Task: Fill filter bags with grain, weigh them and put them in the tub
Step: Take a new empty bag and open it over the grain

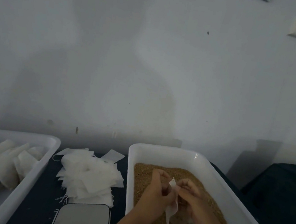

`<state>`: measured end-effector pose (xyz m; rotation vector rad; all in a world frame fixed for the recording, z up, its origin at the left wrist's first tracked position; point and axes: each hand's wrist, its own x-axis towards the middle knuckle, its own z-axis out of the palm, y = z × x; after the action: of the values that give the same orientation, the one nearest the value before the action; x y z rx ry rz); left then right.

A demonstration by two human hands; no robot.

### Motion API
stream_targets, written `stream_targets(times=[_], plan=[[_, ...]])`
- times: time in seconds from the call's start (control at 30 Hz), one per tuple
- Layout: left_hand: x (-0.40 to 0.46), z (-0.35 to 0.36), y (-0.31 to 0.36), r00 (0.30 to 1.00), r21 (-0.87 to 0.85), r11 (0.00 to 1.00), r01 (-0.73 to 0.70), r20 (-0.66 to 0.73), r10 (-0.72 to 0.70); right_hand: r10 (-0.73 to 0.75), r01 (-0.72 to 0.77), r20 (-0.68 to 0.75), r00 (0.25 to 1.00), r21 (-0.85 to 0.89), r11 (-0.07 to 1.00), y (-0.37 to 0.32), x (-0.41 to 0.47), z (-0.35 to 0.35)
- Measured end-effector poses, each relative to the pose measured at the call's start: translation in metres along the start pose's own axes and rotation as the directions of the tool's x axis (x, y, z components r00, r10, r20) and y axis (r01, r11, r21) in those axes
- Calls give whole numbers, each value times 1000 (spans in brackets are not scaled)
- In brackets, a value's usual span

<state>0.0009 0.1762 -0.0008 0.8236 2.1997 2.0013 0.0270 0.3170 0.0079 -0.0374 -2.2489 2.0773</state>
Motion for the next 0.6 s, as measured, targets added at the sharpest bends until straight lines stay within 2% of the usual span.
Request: stream_targets(times=[0.1,0.23,0.37,0.5,0.6], plan=[[-2,2,1,999,126,991,-37,8,36,-2,-1,-23,1000,-139,990,3,2,0],[-4,2,4,999,196,980,-30,-21,35,-13,-10,-83,996,-275,961,8,4,1],[-4,1,5,987,300,954,-16,-146,63,-170,94,-127,977,-456,885,9,2,-1],[-5,2,7,986,471,879,-72,-97,132,-248,184,-102,963,-423,887,5,0,-2],[-5,2,6,984,593,802,-77,-85,158,-238,176,-111,965,-399,900,7,-2,-2]])
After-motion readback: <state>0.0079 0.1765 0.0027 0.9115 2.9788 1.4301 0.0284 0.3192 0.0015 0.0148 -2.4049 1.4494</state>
